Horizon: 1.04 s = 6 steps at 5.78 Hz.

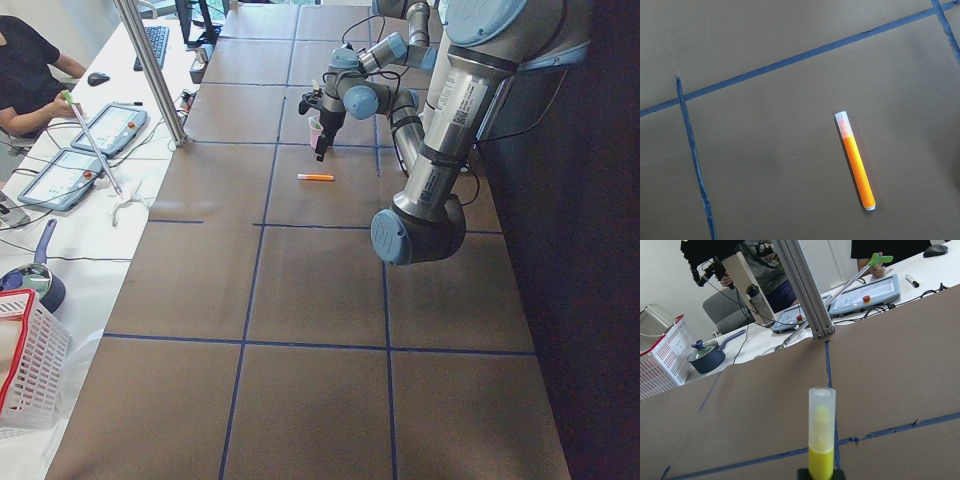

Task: Collect pens into pen holder
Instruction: 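Lower the yellow marker into the pink cup with the right gripper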

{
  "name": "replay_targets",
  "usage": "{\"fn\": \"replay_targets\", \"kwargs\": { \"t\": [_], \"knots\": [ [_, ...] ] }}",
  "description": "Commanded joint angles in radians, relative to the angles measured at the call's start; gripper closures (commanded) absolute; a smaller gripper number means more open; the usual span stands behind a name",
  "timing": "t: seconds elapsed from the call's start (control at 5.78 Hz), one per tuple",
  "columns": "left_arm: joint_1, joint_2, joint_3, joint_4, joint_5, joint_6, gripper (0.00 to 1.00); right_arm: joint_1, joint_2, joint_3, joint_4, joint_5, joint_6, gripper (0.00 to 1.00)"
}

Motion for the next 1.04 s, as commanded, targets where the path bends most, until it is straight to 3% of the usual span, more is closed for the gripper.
{"fn": "replay_targets", "kwargs": {
  "t": [0.0,0.35,0.52,0.69,0.87],
  "knots": [
    [0.001,0.0,-0.002,0.0,0.0,-0.003,0.01,-0.005,0.023,-0.034,-0.001,-0.036,0.048,1.0],
    [0.001,-0.002,-0.007,0.0,0.0,-0.005,0.01,-0.007,0.043,-0.083,-0.002,-0.062,0.073,0.97],
    [0.001,-0.002,-0.005,0.0,0.0,-0.006,0.01,-0.01,0.046,-0.083,-0.002,-0.065,0.072,0.53],
    [0.004,0.0,0.002,0.0,0.0,-0.01,0.01,-0.01,0.048,-0.082,-0.005,-0.076,0.072,0.01],
    [0.004,-0.002,0.002,0.0,-0.002,-0.011,0.01,-0.01,0.046,-0.082,-0.013,-0.08,0.072,0.0]
  ]
}}
